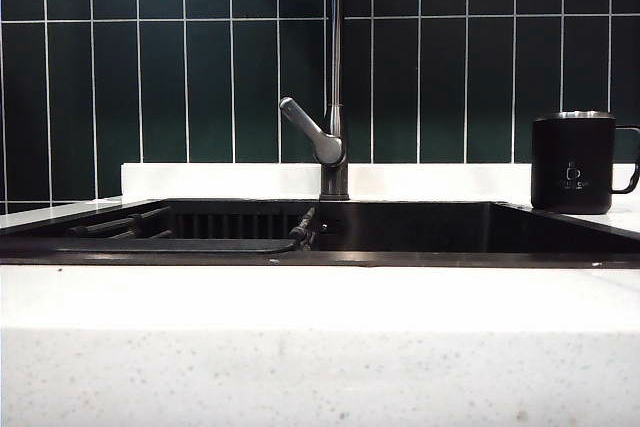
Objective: Pick up the mug next to the sink, go to the faucet to get some water, pour the water into the sink, and finally put the mug back to its place.
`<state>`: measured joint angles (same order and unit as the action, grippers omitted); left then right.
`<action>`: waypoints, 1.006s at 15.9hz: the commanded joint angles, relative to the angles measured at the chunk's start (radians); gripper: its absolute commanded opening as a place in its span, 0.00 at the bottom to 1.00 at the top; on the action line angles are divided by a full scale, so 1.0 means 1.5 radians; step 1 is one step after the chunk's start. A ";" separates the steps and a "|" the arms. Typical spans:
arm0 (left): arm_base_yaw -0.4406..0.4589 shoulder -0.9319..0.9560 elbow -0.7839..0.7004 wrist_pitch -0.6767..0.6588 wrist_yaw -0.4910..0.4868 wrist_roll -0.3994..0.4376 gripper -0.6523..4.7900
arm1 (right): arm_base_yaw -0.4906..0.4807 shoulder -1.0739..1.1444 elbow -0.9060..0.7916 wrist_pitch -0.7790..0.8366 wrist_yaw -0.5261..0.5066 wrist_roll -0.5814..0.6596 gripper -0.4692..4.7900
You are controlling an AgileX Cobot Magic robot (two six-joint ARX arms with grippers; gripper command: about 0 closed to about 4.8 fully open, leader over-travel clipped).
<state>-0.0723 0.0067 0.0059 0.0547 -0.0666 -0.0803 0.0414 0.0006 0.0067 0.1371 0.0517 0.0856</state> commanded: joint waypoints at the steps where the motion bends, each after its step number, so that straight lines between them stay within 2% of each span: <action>1: 0.000 0.000 0.001 0.004 0.001 0.001 0.16 | 0.001 -0.002 -0.004 0.011 -0.001 0.000 0.09; 7: 0.000 0.000 0.001 0.009 0.001 0.000 0.16 | 0.001 -0.002 -0.004 -0.034 -0.001 0.000 0.09; 10: 0.000 0.000 0.001 0.014 0.003 -0.005 0.16 | 0.001 -0.002 -0.004 -0.034 0.035 0.000 0.09; 12: -0.001 0.000 0.001 0.050 0.048 -0.005 0.16 | 0.001 -0.002 -0.001 -0.034 0.028 0.050 0.09; 14: -0.001 0.000 0.005 0.069 0.142 -0.005 0.16 | 0.001 -0.002 0.027 -0.039 0.007 0.103 0.10; 16: -0.001 0.000 0.020 0.063 0.184 -0.004 0.16 | 0.001 -0.002 0.065 -0.054 -0.006 0.096 0.10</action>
<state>-0.0723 0.0067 0.0166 0.1356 0.1719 -0.0837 0.0414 0.0006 0.0761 0.0425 0.0559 0.2291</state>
